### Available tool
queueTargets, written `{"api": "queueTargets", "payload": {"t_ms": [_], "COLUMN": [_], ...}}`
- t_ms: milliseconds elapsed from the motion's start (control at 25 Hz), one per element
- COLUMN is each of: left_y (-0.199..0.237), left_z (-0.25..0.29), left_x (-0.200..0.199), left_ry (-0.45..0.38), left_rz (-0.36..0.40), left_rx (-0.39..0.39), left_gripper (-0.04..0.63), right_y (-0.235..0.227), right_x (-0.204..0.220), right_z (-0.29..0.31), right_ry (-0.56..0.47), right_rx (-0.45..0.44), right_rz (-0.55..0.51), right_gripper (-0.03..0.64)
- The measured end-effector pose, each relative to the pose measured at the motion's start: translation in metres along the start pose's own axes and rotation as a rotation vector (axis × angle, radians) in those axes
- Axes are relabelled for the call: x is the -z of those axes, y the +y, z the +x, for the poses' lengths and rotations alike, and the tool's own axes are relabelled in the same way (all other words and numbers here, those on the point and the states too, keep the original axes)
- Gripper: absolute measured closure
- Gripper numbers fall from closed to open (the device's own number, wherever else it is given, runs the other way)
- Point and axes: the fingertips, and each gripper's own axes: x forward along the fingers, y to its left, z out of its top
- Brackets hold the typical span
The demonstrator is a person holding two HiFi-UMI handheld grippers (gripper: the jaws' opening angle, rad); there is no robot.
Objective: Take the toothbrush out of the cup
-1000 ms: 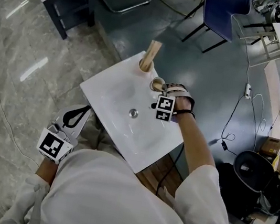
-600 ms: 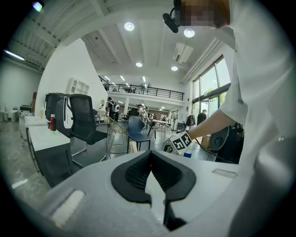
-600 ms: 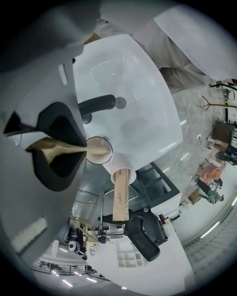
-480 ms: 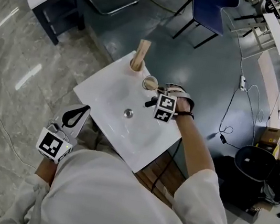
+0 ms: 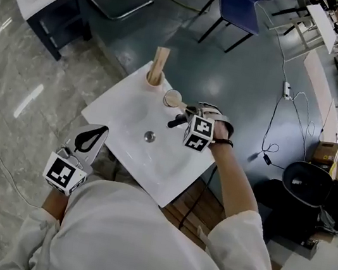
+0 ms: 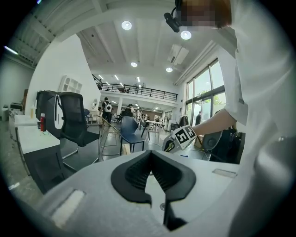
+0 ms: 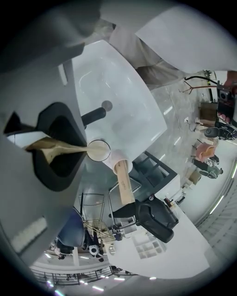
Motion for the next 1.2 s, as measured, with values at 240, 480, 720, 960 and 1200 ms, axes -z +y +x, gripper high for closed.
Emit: {"api": "queueTargets", "payload": {"t_ms": [240,480,720,960,1200], "left_y": [-0.005,-0.006,-0.008,-0.012,-0.009], "left_z": [0.017,0.031,0.044,0.058,0.074], "left_x": [-0.004,-0.003,-0.009,-0.014,-0.012], "left_ry": [-0.004,0.0,0.007,0.014,0.027], "left_rz": [0.013,0.023,0.031,0.041,0.068], "left_rx": [0.041,0.082,0.11,0.136,0.158], "left_gripper": [0.588,0.588,0.588,0.588,0.588], "right_y": [0.001,-0.001,0.0,0.004,0.007], "right_x": [0.003,0.001,-0.006,-0.012,-0.017], "right_z": [-0.025,-0.045,-0.065,-0.087,-0.106], "right_ry": [-0.05,-0.108,-0.187,-0.274,-0.346], "right_rx": [0.006,0.019,0.034,0.047,0.059], "right_rz": [0.107,0.217,0.333,0.447,0.55], "right_gripper": [0.586,0.586,0.586,0.586,0.586]}}
